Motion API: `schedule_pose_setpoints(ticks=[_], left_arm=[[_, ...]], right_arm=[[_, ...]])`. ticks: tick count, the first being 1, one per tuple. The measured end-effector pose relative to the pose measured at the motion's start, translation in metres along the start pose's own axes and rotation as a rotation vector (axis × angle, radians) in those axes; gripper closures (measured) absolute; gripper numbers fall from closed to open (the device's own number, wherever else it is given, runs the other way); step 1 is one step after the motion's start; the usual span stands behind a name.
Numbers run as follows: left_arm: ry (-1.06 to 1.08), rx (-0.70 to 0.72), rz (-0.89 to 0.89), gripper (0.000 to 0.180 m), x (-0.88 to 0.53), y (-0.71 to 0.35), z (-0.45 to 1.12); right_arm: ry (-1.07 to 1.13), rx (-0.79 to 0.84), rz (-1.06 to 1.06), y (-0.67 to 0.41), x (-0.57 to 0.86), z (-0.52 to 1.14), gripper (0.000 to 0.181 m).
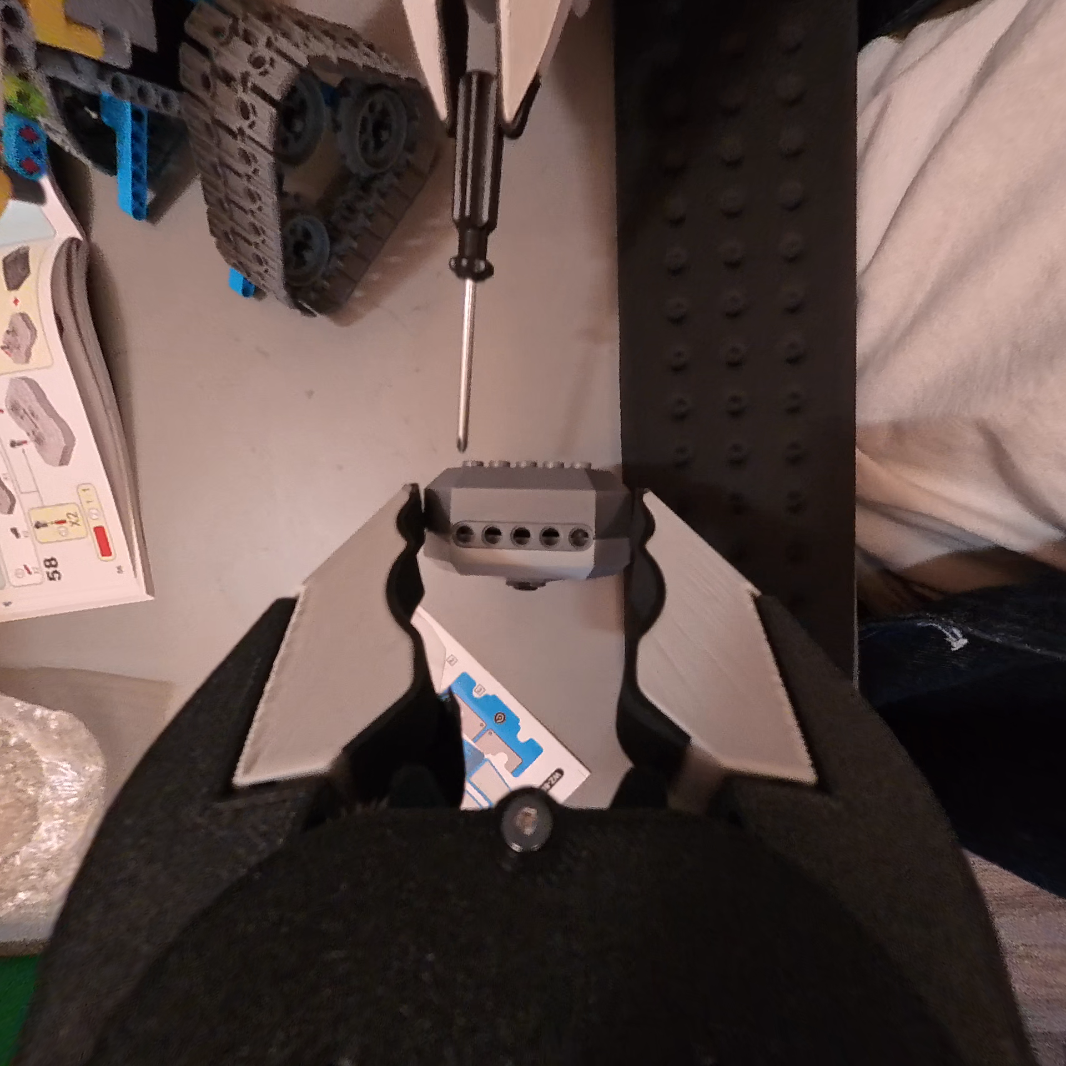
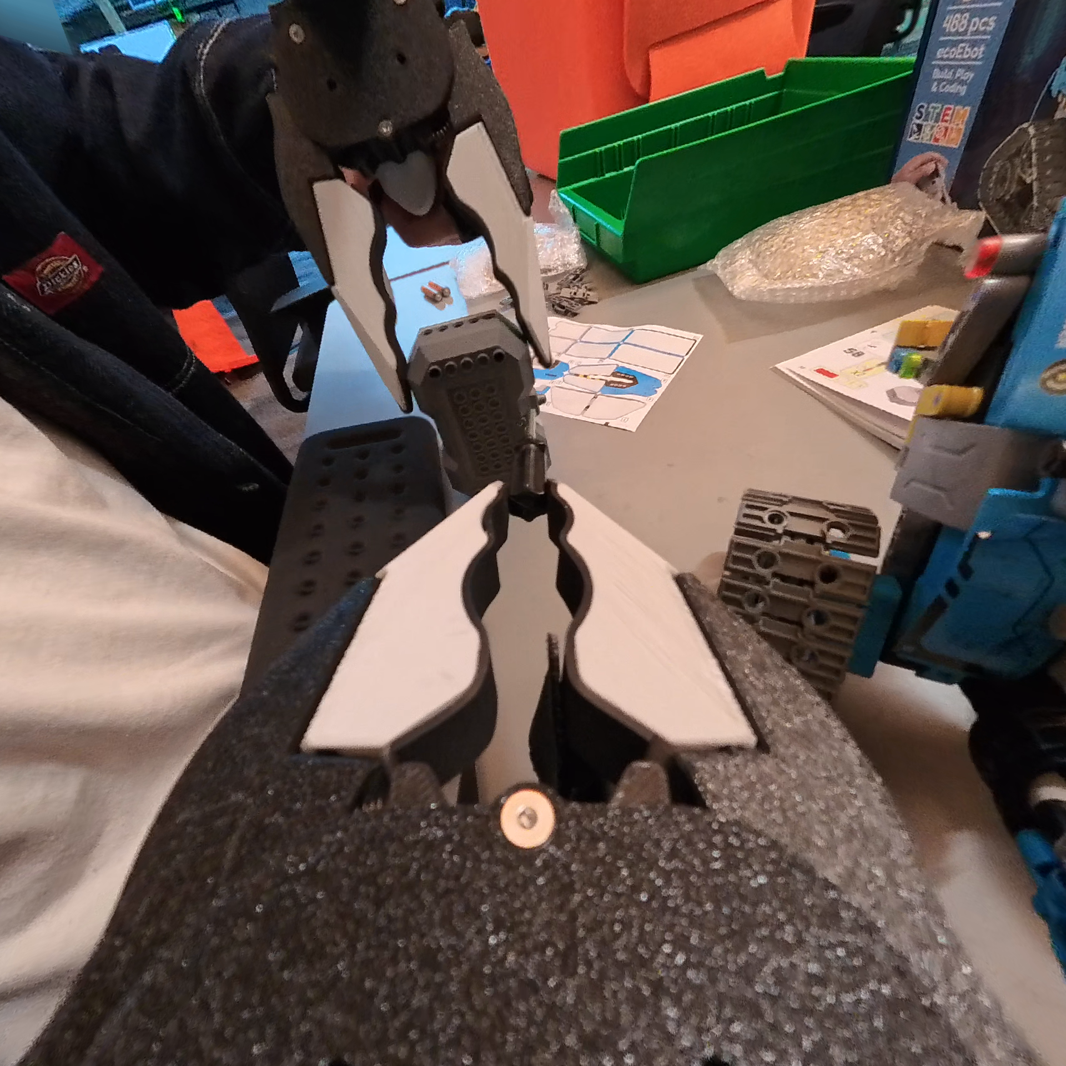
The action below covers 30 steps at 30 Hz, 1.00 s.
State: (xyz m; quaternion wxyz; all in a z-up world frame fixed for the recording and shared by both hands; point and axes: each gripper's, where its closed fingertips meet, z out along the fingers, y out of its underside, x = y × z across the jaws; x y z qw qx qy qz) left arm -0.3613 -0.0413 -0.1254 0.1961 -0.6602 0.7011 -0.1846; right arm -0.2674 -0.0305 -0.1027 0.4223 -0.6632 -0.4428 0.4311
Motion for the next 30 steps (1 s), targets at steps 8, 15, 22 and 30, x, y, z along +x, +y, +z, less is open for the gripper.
schedule_pose_setpoints(ticks=[8, 15, 22, 30], left_arm=[[-0.011, 0.018, -0.058, 0.109, 0.002, 0.000, -0.001], [-0.021, 0.028, -0.068, 0.108, 0.002, -0.008, 0.000], [-0.040, 0.044, -0.067, 0.108, 0.002, -0.014, -0.005], [-0.258, 0.134, 0.073, 0.133, -0.002, -0.072, -0.021]], right_arm=[[-0.025, -0.007, 0.043, 0.002, 0.000, 0.001, 0.169], [-0.029, 0.012, 0.045, -0.001, -0.001, -0.003, 0.169], [-0.025, 0.009, 0.038, -0.001, -0.002, -0.003, 0.169], [-0.111, 0.170, 0.117, -0.044, -0.022, -0.028, 0.169]])
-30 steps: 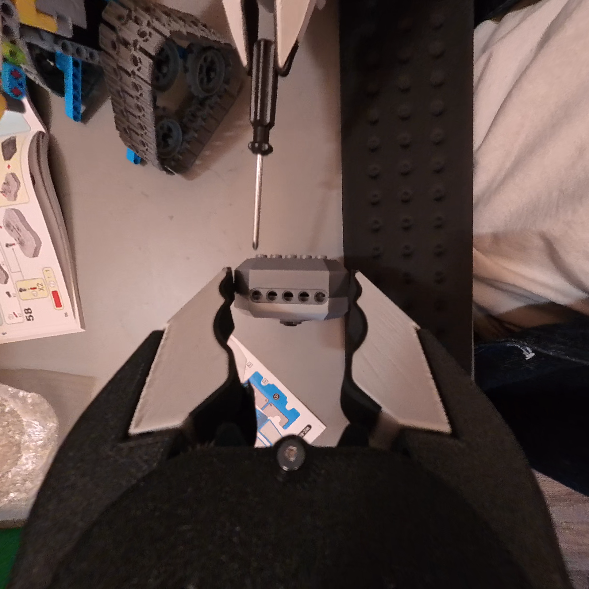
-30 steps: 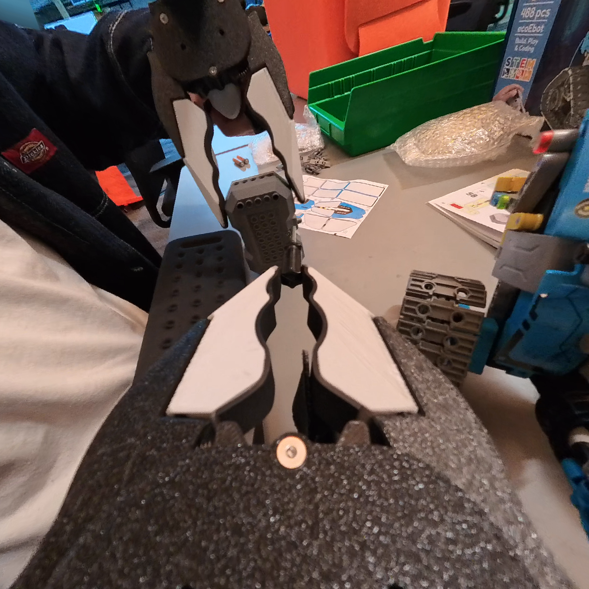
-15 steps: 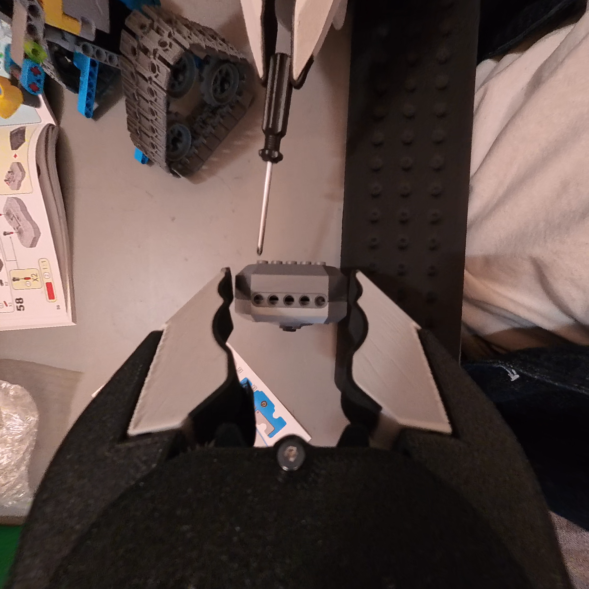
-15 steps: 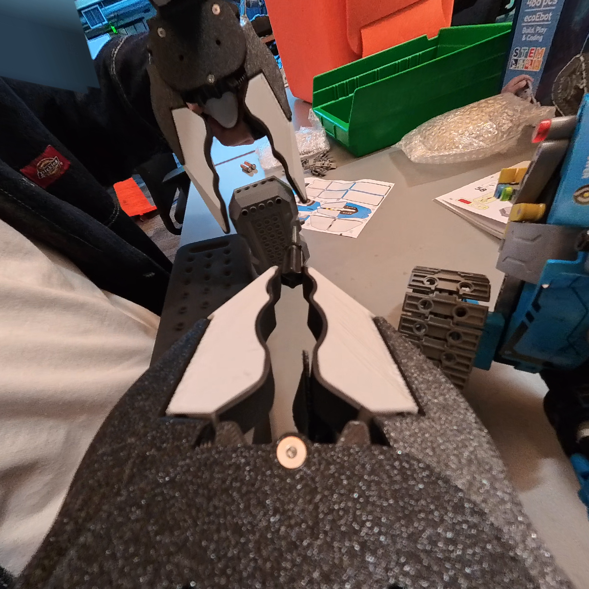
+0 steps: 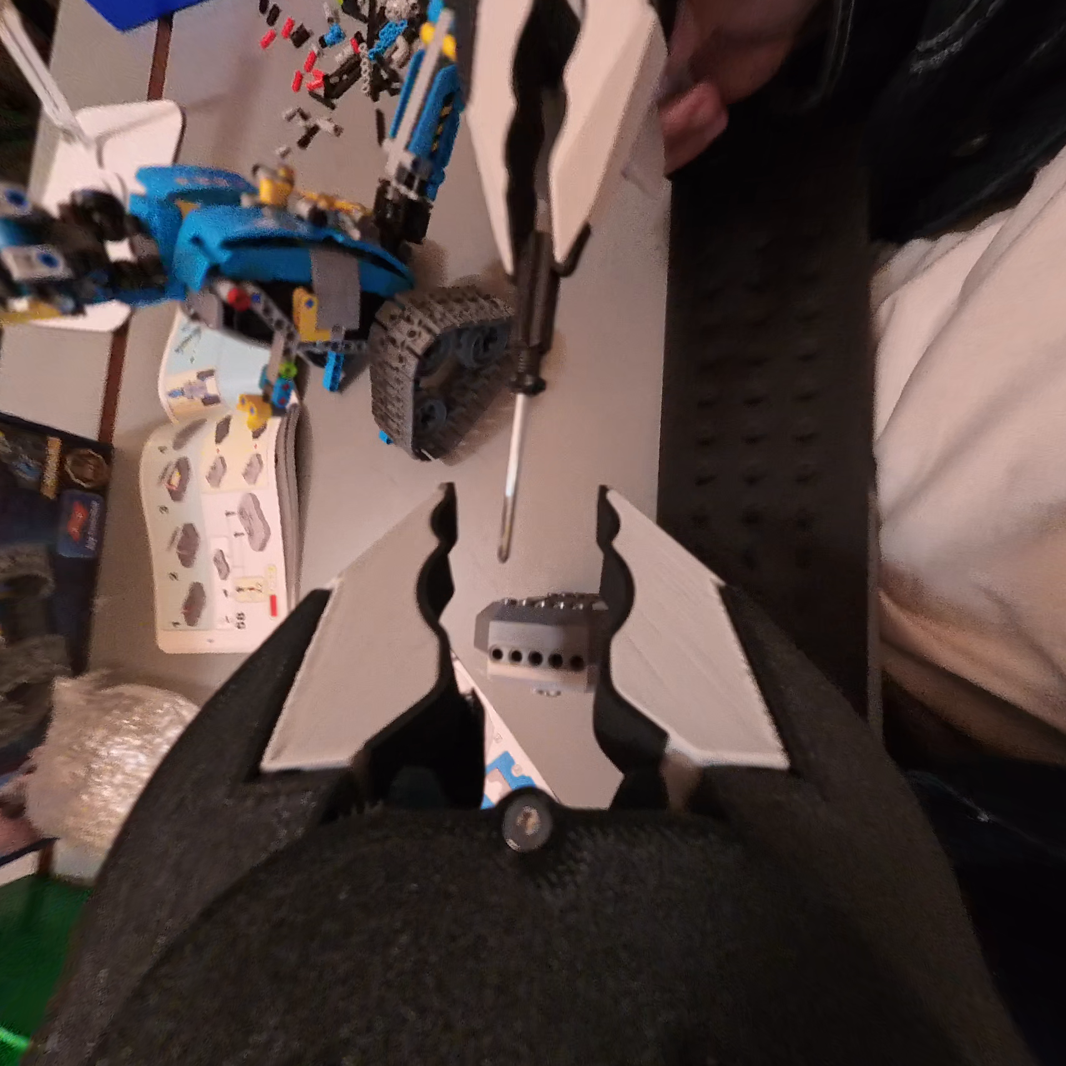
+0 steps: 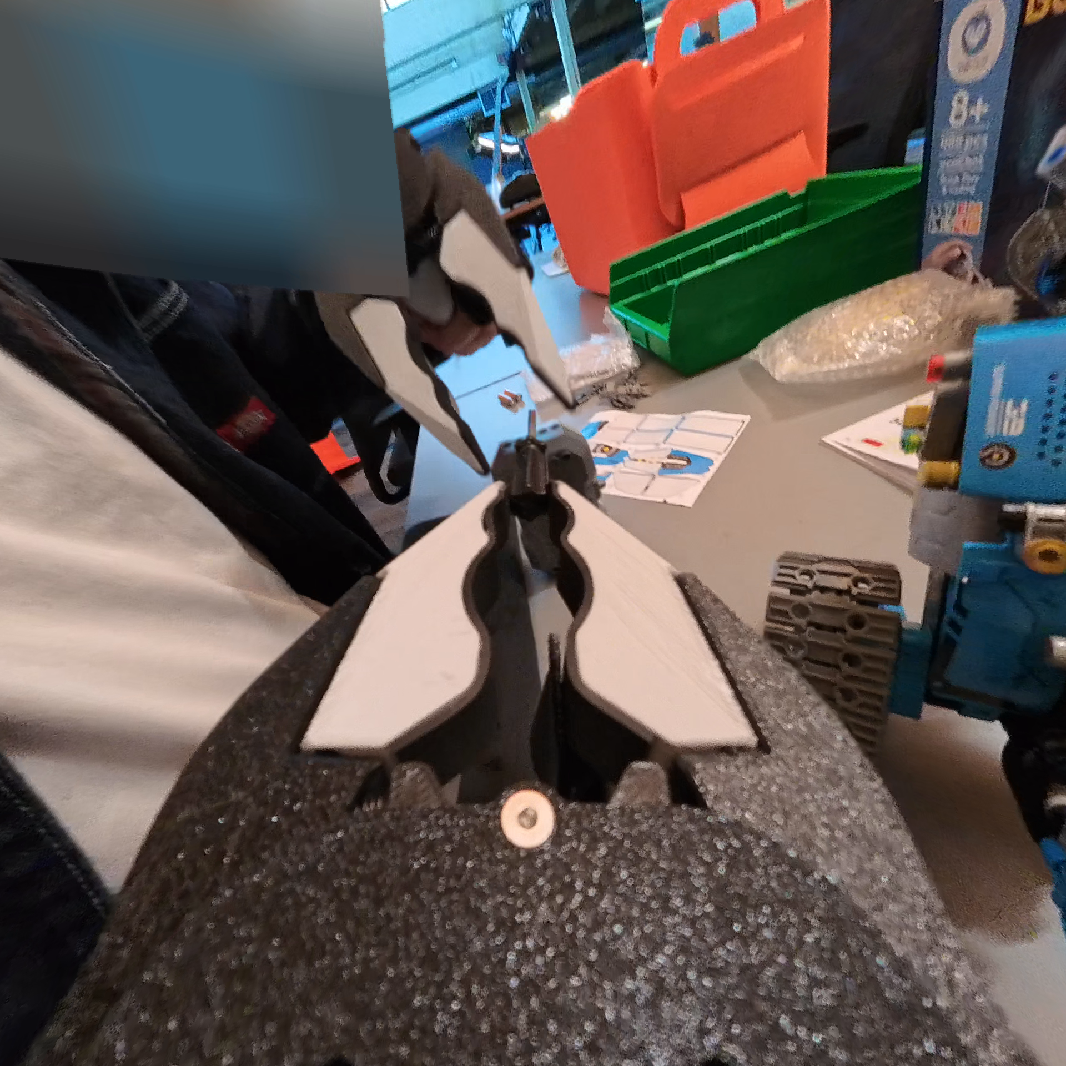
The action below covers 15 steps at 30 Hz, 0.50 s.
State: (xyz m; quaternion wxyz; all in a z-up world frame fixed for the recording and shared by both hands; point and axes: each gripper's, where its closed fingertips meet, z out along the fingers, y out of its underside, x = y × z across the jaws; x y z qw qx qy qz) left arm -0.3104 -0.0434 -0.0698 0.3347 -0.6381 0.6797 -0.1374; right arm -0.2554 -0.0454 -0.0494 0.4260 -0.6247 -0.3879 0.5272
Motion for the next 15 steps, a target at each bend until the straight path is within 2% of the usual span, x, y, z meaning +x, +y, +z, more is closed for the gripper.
schedule_pose_setpoints(ticks=[1, 3, 8, 12, 15], left_arm=[[-0.033, 0.001, 0.031, 0.141, 0.000, -0.003, 0.003], [-0.080, 0.029, 0.058, 0.179, -0.002, -0.010, 0.005], [-0.053, 0.117, -0.021, 0.179, 0.002, -0.021, 0.007], [-0.051, 0.089, -0.025, 0.179, 0.006, -0.019, 0.016], [-0.035, 0.083, -0.028, 0.179, 0.010, -0.020, 0.020]], right_arm=[[-0.007, 0.015, -0.003, -0.005, -0.004, -0.002, 0.170], [-0.019, 0.029, -0.009, -0.010, -0.009, -0.004, 0.169], [0.010, 0.155, -0.071, -0.025, -0.010, -0.011, 0.168], [-0.011, 0.065, -0.040, -0.005, -0.008, 0.008, 0.153], [-0.010, 0.076, -0.063, -0.004, -0.008, 0.014, 0.167]])
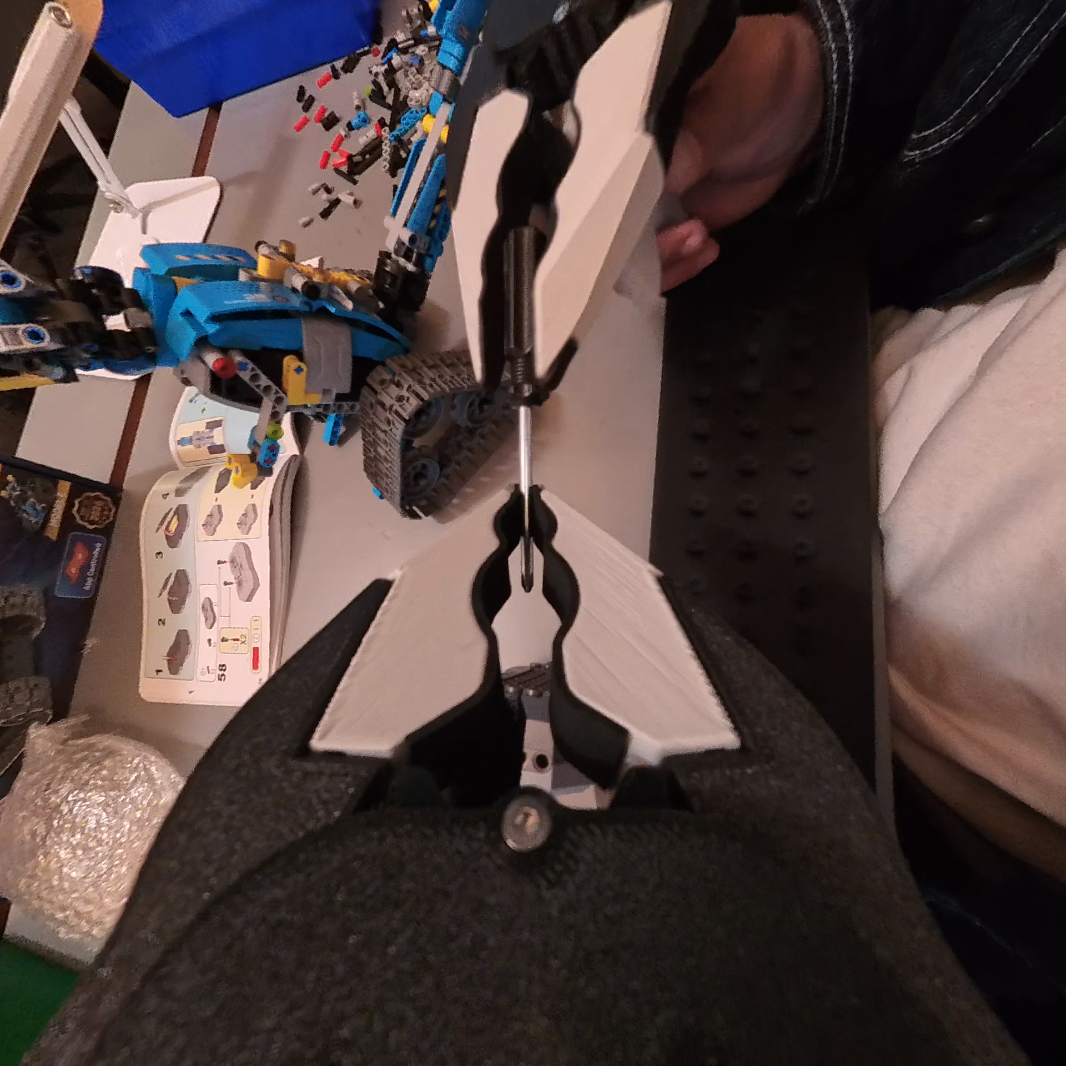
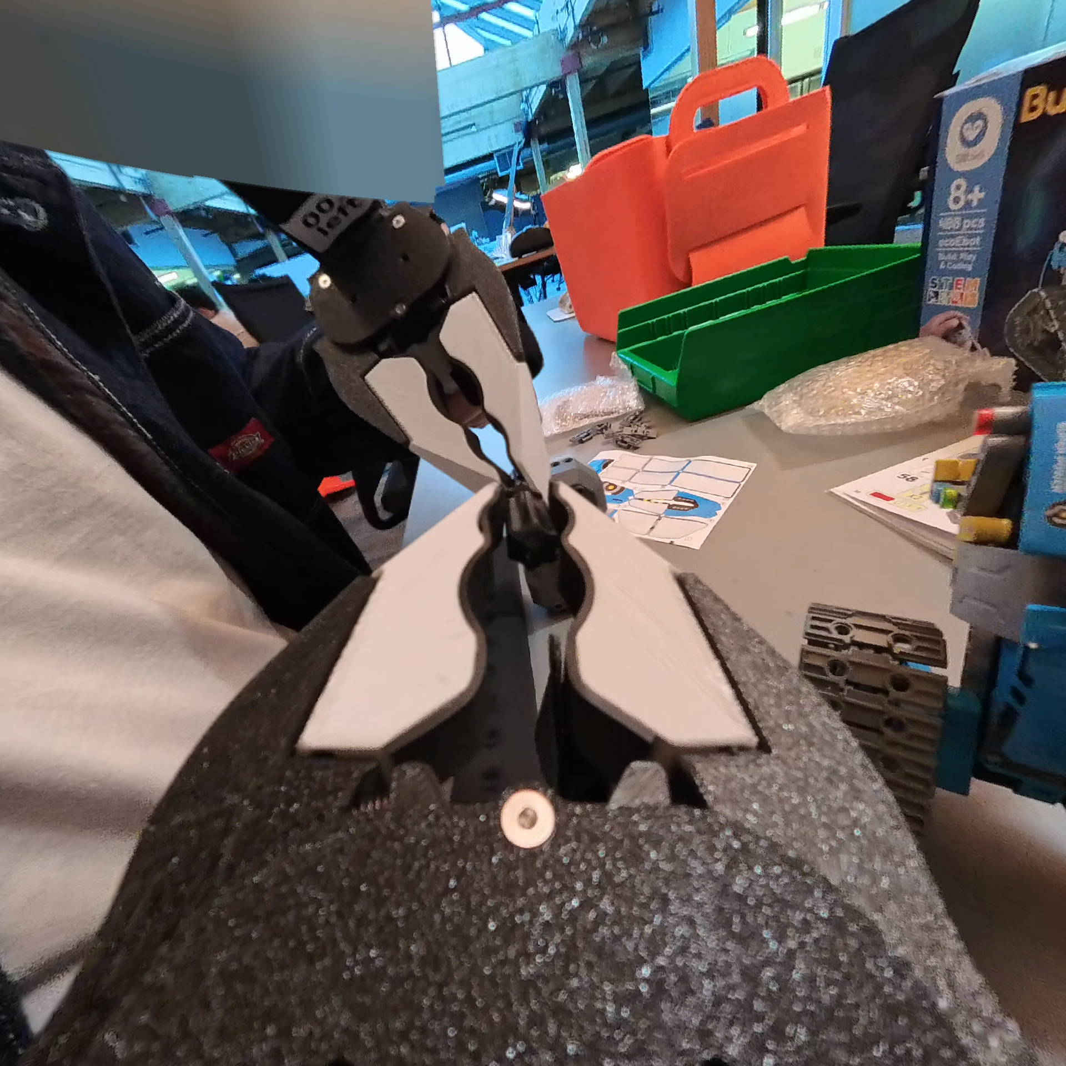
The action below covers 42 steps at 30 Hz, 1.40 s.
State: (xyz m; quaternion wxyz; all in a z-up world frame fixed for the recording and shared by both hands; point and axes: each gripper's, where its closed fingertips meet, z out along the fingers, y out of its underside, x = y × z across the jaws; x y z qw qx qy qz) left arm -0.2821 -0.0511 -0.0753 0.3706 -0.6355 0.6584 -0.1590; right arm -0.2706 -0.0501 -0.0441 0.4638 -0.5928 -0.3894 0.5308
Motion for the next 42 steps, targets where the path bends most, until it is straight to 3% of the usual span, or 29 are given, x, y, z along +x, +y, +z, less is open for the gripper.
schedule_pose_setpoints(ticks=[16, 19, 22, 25, 30, 32, 35, 38, 42], left_arm=[[-0.010, -0.006, -0.058, 0.179, 0.004, 0.010, 0.002], [-0.048, 0.088, -0.121, 0.174, -0.005, 0.007, -0.016], [-0.131, 0.220, -0.300, 0.138, -0.027, 0.028, -0.051], [-0.053, 0.194, -0.493, 0.090, -0.012, 0.082, -0.040], [-0.018, 0.105, -0.452, 0.068, 0.002, 0.114, 0.003], [0.009, 0.123, -0.412, 0.071, -0.001, 0.111, 0.010], [0.104, 0.144, -0.352, 0.096, 0.006, 0.104, 0.019], [0.164, 0.158, -0.393, 0.098, 0.004, 0.097, 0.019], [0.245, 0.497, -0.591, 0.099, -0.008, 0.045, -0.011]], right_arm=[[-0.046, -0.098, 0.000, 0.014, -0.003, 0.010, 0.169], [-0.029, -0.083, -0.010, 0.010, 0.002, 0.010, 0.169], [0.021, -0.094, 0.029, 0.014, 0.018, 0.007, 0.169], [0.017, -0.089, 0.113, 0.019, 0.024, 0.011, 0.169], [0.009, -0.119, 0.164, 0.028, 0.027, 0.024, 0.169], [0.014, -0.123, 0.184, 0.031, 0.029, 0.026, 0.169], [0.013, -0.121, 0.225, 0.036, 0.030, 0.026, 0.169], [0.035, -0.110, 0.218, 0.034, 0.033, 0.022, 0.169], [0.020, -0.007, 0.216, 0.014, 0.029, 0.012, 0.169]])
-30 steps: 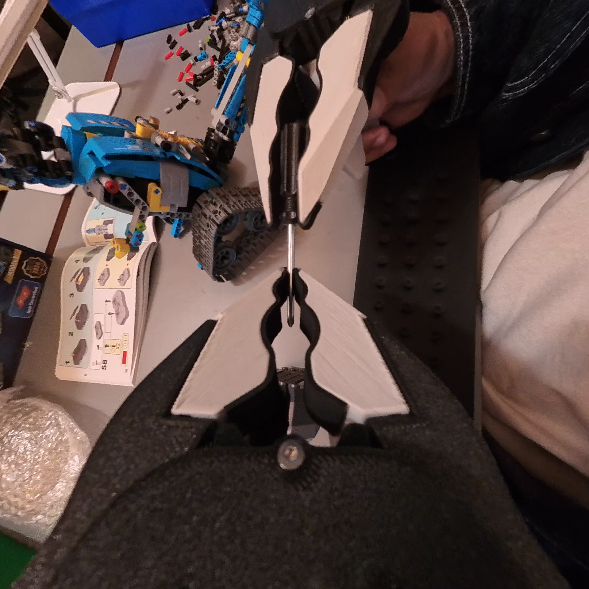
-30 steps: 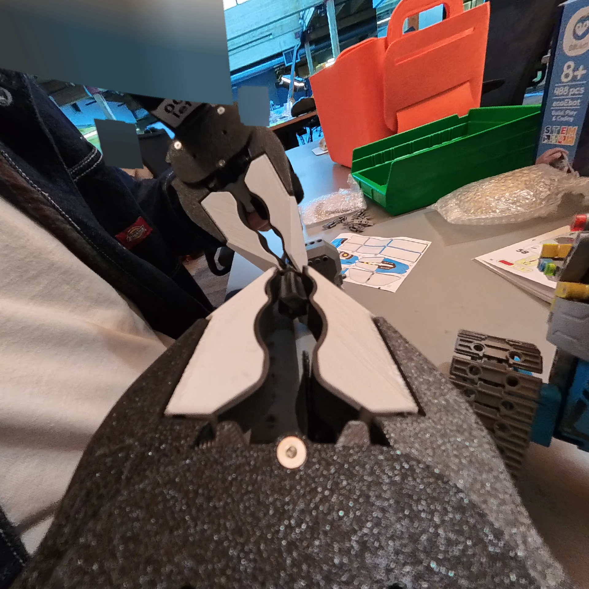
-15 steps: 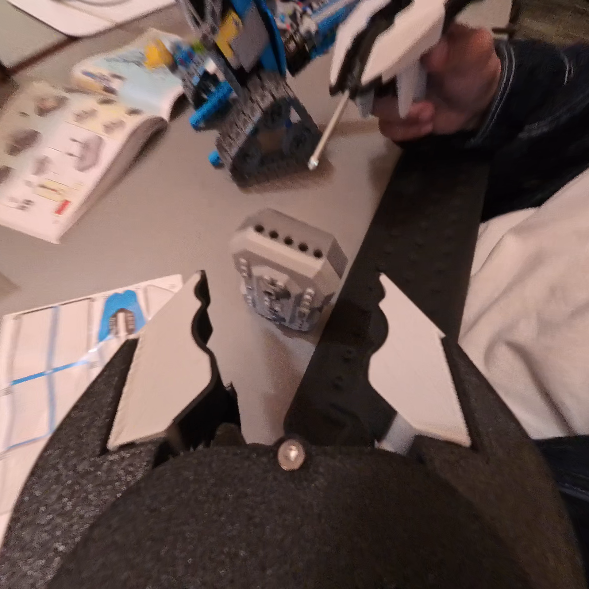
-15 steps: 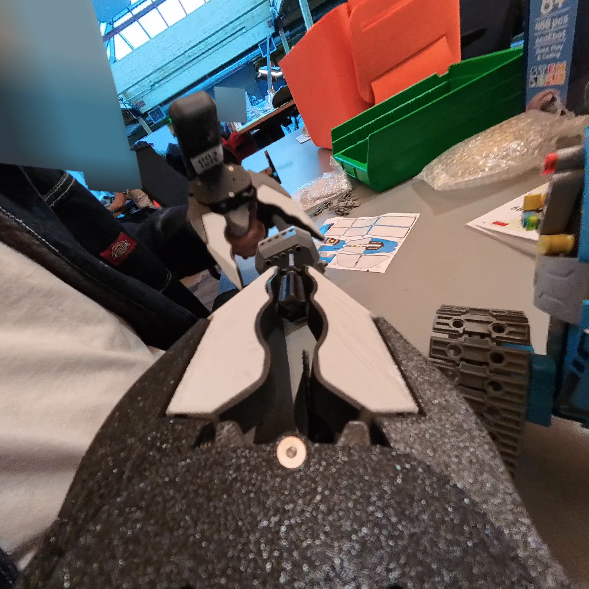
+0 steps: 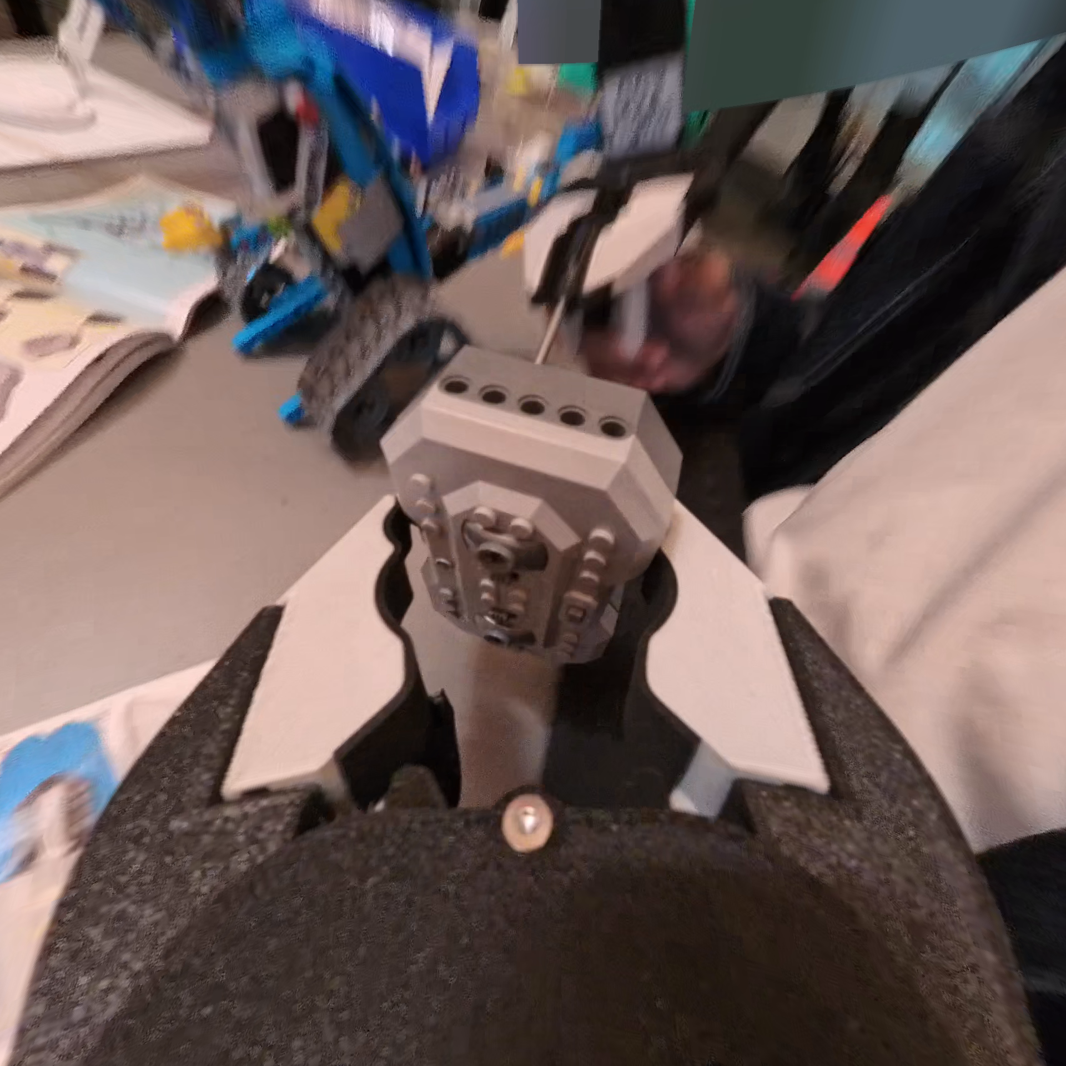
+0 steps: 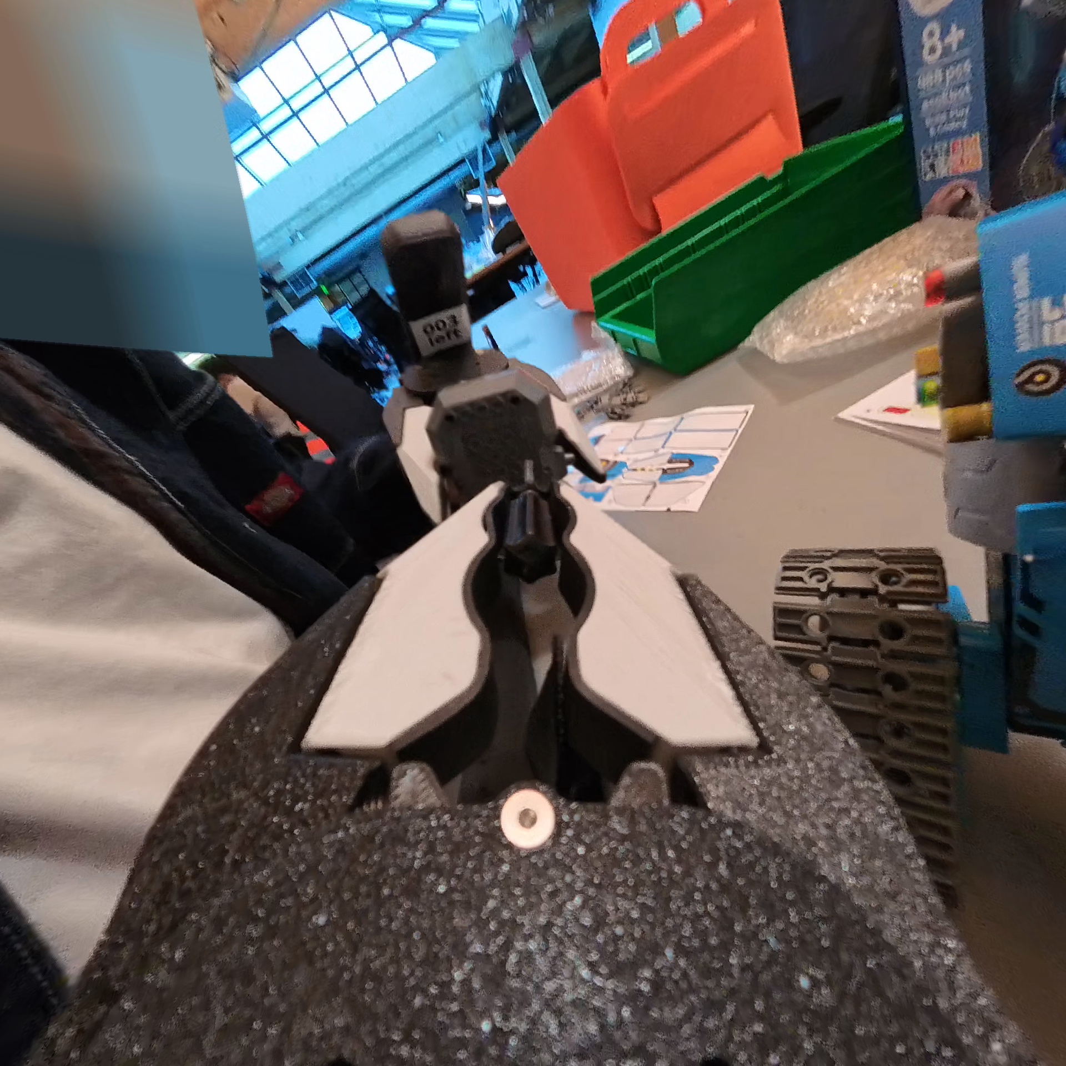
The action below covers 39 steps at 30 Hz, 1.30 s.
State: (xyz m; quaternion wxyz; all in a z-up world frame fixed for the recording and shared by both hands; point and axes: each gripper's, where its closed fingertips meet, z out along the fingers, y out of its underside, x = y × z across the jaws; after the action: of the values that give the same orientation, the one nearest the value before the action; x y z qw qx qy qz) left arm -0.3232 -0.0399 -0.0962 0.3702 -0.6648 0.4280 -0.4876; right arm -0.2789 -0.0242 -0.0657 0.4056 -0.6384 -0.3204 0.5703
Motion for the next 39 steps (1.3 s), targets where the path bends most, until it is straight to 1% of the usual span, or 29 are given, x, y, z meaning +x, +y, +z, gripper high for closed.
schedule_pose_setpoints(ticks=[2, 3, 5, 7, 12, 26, 28, 31, 36, 37, 39], left_arm=[[0.109, 0.161, -0.137, 0.099, 0.016, -0.022, 0.001], [0.130, 0.201, -0.191, 0.100, 0.017, -0.025, 0.004], [0.139, 0.246, -0.267, 0.100, 0.013, -0.025, 0.010], [0.132, 0.268, -0.278, 0.100, 0.009, -0.028, 0.009], [0.121, 0.253, -0.266, 0.100, 0.009, -0.025, 0.012], [0.113, 0.252, -0.316, 0.101, 0.003, -0.023, 0.012], [0.118, 0.246, -0.354, 0.101, 0.002, -0.023, 0.014], [0.182, 0.251, -0.441, 0.101, 0.005, -0.025, 0.014], [0.291, 0.196, -0.509, 0.101, 0.014, -0.020, 0.016], [0.317, 0.192, -0.524, 0.102, 0.016, -0.021, 0.016], [0.353, 0.172, -0.556, 0.102, 0.018, -0.018, 0.017]], right_arm=[[-0.015, 0.054, -0.001, -0.008, -0.006, -0.002, 0.169], [-0.008, 0.071, -0.010, -0.010, -0.008, -0.002, 0.169], [0.021, 0.056, -0.049, -0.008, -0.008, 0.001, 0.168], [0.055, 0.045, -0.066, -0.008, -0.003, -0.001, 0.170], [0.041, 0.026, -0.018, -0.004, -0.001, -0.005, 0.170], [0.075, -0.017, -0.074, 0.002, 0.001, -0.002, 0.169], [0.099, -0.037, -0.141, 0.002, 0.001, -0.003, 0.169], [0.110, -0.074, -0.273, 0.000, -0.003, -0.004, 0.169], [0.080, -0.212, -0.519, 0.003, -0.013, -0.007, 0.169], [0.069, -0.229, -0.582, 0.002, -0.016, -0.007, 0.169], [0.054, -0.295, -0.801, 0.006, -0.021, -0.008, 0.169]])
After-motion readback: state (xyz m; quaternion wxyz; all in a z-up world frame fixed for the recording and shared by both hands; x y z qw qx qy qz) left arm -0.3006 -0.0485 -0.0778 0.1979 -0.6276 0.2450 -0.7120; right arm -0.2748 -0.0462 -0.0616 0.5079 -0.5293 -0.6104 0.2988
